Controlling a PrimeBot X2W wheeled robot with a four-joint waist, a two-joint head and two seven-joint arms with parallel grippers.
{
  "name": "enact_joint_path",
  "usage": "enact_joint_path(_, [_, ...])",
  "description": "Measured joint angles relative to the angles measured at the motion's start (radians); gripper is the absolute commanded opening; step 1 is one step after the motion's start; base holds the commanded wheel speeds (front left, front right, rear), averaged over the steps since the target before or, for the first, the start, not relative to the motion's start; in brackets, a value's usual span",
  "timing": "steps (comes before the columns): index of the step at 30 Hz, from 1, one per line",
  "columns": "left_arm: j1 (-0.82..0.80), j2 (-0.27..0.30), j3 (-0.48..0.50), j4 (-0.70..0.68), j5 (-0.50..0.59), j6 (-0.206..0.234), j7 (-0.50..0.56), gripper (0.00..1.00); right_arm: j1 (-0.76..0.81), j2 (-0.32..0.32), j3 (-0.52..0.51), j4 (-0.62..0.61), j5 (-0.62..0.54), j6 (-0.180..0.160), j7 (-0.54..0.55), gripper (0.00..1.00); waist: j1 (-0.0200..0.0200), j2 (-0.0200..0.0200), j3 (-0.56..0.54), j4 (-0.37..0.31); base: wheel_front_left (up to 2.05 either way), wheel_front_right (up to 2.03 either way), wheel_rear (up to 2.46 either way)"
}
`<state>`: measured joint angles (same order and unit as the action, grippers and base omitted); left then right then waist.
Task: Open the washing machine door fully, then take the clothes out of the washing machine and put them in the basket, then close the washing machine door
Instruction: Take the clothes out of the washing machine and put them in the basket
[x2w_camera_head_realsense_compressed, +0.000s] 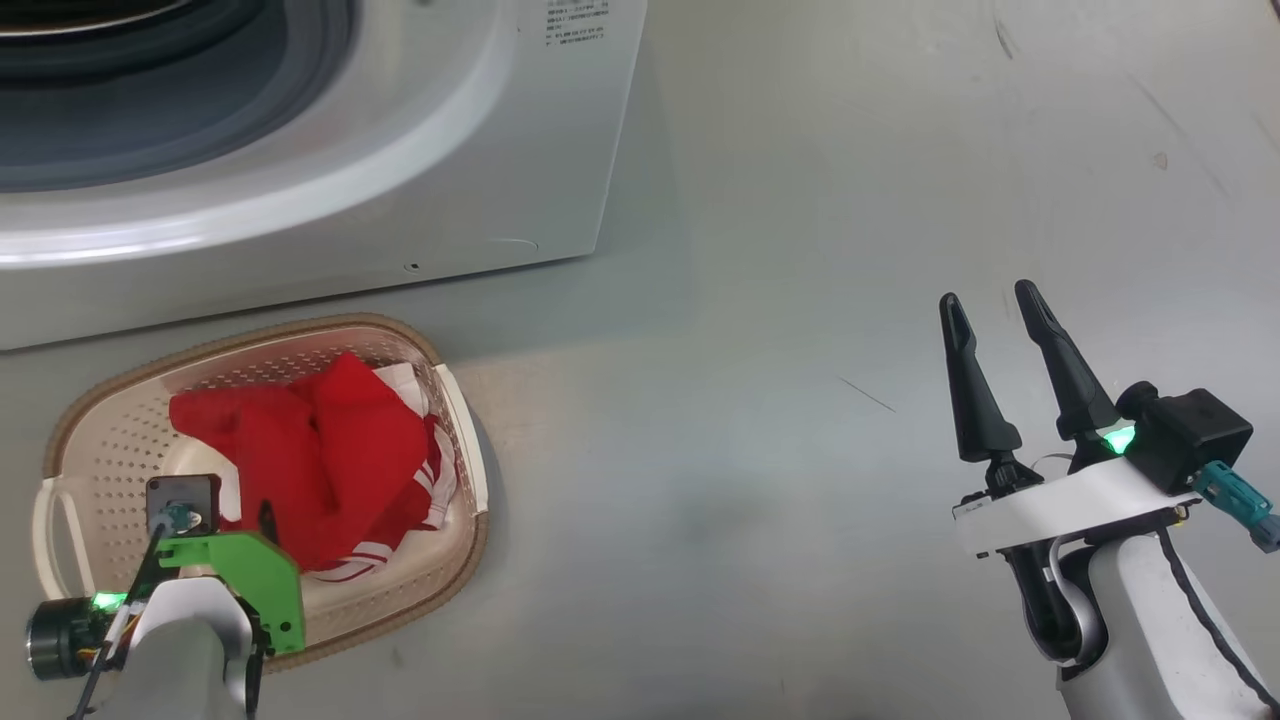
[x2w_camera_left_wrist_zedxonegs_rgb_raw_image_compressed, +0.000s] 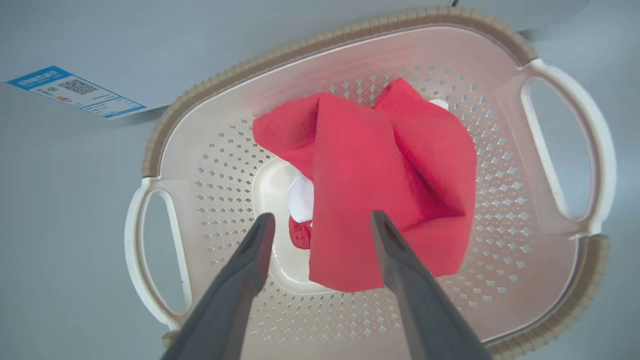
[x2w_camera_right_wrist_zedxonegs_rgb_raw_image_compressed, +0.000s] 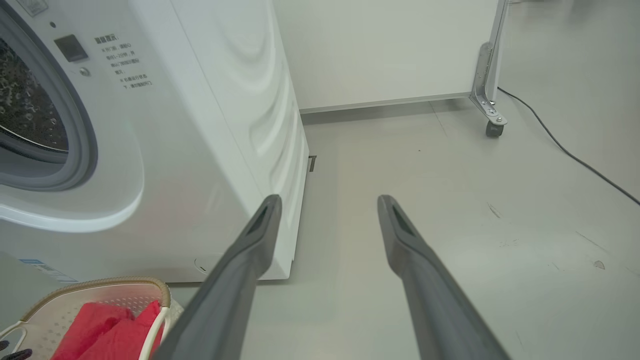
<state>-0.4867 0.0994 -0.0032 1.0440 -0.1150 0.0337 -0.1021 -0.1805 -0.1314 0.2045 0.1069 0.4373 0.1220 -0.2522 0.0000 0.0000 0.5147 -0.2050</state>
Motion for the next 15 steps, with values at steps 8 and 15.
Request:
enact_joint_path(8, [-0.001,-0.017,-0.01,-0.002,-0.001,-0.025,-0.083,1.0,0.0,0.004,-0.005,0.019,0.0,0.0,0.0,1.0,0.0,0.0,-0.075,0.022,0.0,0.0,0.0])
enact_joint_path(15, [-0.001,-0.035,-0.025,-0.036,-0.013,-0.059,-0.133,1.0,0.009,0.002,-0.032,0.036,0.0,0.0,0.0,1.0,0.0,0.0,-0.164,0.052,0.0,0.0,0.0])
